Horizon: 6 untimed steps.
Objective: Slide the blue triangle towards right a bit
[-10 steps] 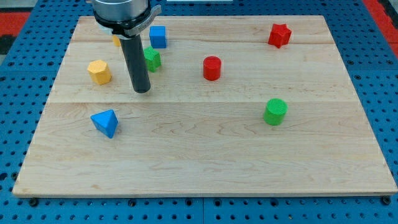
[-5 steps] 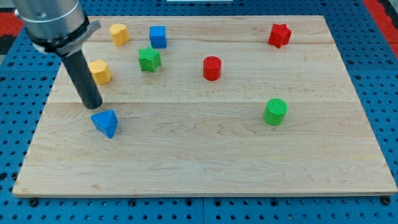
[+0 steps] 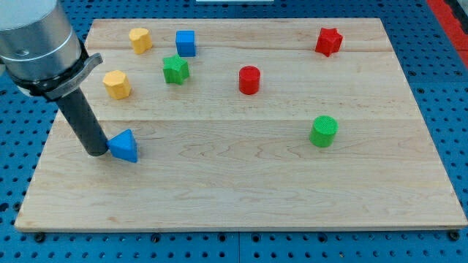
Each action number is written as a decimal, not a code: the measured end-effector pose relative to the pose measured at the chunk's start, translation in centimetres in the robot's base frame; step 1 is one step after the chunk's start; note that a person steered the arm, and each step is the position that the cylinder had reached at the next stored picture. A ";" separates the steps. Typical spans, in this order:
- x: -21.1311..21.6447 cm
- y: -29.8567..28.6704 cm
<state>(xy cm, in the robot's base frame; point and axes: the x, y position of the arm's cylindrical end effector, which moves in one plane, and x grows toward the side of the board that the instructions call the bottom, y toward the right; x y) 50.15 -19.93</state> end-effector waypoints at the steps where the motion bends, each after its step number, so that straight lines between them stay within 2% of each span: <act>1: 0.0 1.2; 6: -0.4 7.6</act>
